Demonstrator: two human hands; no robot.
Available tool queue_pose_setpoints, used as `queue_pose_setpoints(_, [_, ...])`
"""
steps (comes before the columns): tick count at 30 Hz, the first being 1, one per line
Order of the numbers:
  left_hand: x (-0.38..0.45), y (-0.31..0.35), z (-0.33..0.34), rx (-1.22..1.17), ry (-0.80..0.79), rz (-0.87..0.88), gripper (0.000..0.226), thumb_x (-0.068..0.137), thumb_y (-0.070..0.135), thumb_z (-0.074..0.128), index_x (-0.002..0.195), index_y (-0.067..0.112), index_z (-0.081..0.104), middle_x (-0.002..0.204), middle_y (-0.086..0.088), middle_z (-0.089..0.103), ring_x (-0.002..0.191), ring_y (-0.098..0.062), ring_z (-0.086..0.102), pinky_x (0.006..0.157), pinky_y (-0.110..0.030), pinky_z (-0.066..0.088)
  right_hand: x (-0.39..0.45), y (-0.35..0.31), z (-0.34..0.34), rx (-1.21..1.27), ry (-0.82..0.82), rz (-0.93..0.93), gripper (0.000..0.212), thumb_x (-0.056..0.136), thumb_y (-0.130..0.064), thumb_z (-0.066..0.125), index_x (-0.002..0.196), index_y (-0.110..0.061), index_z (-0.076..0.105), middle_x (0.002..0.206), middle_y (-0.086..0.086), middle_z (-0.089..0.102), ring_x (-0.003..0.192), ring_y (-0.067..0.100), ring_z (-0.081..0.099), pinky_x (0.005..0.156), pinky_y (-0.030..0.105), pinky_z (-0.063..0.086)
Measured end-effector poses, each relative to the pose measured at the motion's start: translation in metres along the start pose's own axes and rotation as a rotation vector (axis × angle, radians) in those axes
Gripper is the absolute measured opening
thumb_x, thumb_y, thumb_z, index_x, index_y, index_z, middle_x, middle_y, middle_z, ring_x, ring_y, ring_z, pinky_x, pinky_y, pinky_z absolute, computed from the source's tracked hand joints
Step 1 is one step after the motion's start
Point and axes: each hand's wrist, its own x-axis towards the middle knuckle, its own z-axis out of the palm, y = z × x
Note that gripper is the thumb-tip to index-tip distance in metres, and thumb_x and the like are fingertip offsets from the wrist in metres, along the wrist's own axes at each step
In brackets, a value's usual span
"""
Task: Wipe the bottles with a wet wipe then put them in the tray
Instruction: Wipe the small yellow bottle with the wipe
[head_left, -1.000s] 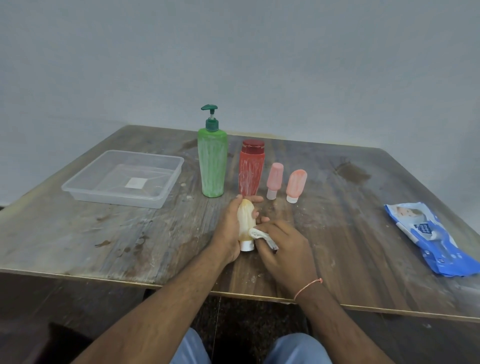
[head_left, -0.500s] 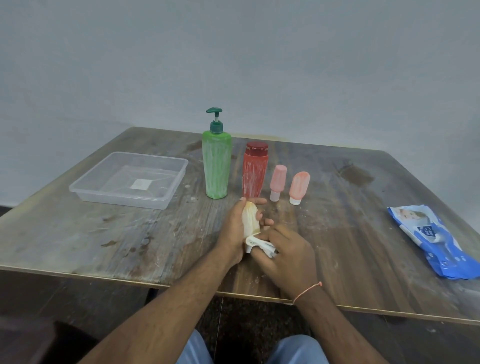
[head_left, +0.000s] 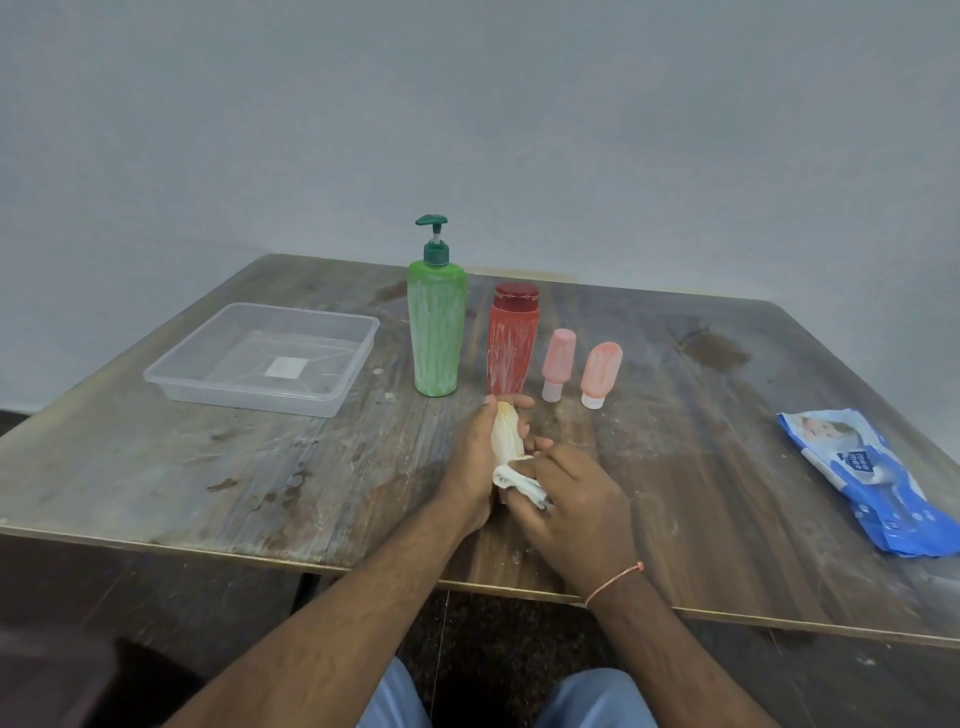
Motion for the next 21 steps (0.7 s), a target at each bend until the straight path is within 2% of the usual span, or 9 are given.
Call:
queue_pose_setpoints(5, [0.0011, -0.0039, 0.0023, -0.024, 0.014, 0.025, 0.043, 0.111, 0.044, 0.036, 0.105, 0.016, 0.068, 0.077, -0.002, 0.056, 0.074, -0.022, 0.07, 0.069, -0.033, 0.058, -0.0016, -0.0051, -0.0019, 0.009, -0.052, -0.13, 0.01, 0.089, -0.029, 0.079, 0.085, -0.022, 0.074, 0.087, -0.005, 0.067, 0.077, 0.018, 0.064, 0.065, 0.034, 0.054])
queue_pose_setpoints(8, [-0.0024, -0.0053, 0.0032, 0.021, 0.002, 0.061, 0.041, 0.103, 0.047, 0.04, 0.104, 0.018, 0.069, 0.079, -0.002, 0.057, 0.078, -0.023, 0.068, 0.075, -0.035, 0.058, -0.0011, -0.0041, 0.0004, -0.011, 0.001, -0.112, 0.006, 0.092, -0.028, 0.078, 0.091, -0.023, 0.078, 0.091, -0.006, 0.071, 0.081, 0.019, 0.068, 0.067, 0.034, 0.057])
queue_pose_setpoints(11, [-0.0037, -0.0064, 0.0012, 0.089, -0.003, 0.083, 0.043, 0.112, 0.041, 0.032, 0.107, 0.017, 0.067, 0.079, 0.002, 0.062, 0.076, -0.016, 0.068, 0.076, -0.032, 0.057, -0.002, -0.0027, 0.0003, -0.016, 0.054, -0.056, 0.01, 0.096, -0.03, 0.074, 0.095, -0.022, 0.08, 0.096, -0.004, 0.075, 0.097, 0.018, 0.075, 0.072, 0.035, 0.061])
queue_pose_setpoints(13, [-0.0034, -0.0051, 0.0023, 0.074, -0.003, 0.066, 0.043, 0.114, 0.04, 0.032, 0.107, 0.017, 0.068, 0.078, 0.002, 0.061, 0.077, -0.018, 0.068, 0.076, -0.034, 0.058, -0.0022, -0.003, -0.0013, -0.005, 0.036, -0.06, 0.011, 0.094, -0.031, 0.074, 0.09, -0.021, 0.078, 0.091, -0.005, 0.072, 0.089, 0.017, 0.073, 0.069, 0.034, 0.059])
queue_pose_setpoints(16, [-0.0032, -0.0036, 0.0045, 0.04, -0.012, 0.069, 0.04, 0.103, 0.047, 0.042, 0.105, 0.02, 0.071, 0.081, -0.001, 0.059, 0.081, -0.024, 0.068, 0.079, -0.038, 0.057, -0.0015, -0.0045, -0.0017, -0.006, -0.021, -0.118, 0.009, 0.09, -0.029, 0.079, 0.085, -0.022, 0.075, 0.085, -0.006, 0.067, 0.076, 0.017, 0.065, 0.063, 0.033, 0.054])
queue_pose_setpoints(18, [-0.0034, -0.0062, 0.0029, 0.074, -0.026, 0.083, 0.041, 0.101, 0.048, 0.041, 0.106, 0.021, 0.072, 0.081, -0.001, 0.061, 0.083, -0.024, 0.068, 0.086, -0.042, 0.055, -0.0015, -0.0035, -0.0001, -0.023, -0.006, -0.104, 0.006, 0.089, -0.028, 0.08, 0.088, -0.023, 0.077, 0.088, -0.007, 0.069, 0.08, 0.018, 0.067, 0.064, 0.034, 0.055])
queue_pose_setpoints(21, [-0.0038, -0.0096, 0.0001, 0.153, -0.038, 0.123, 0.041, 0.103, 0.046, 0.036, 0.106, 0.023, 0.071, 0.08, 0.004, 0.068, 0.083, -0.019, 0.068, 0.098, -0.045, 0.05, -0.0021, -0.0035, -0.0001, -0.024, 0.043, -0.045, 0.007, 0.093, -0.029, 0.077, 0.095, -0.023, 0.079, 0.095, -0.004, 0.074, 0.101, 0.019, 0.076, 0.071, 0.035, 0.061])
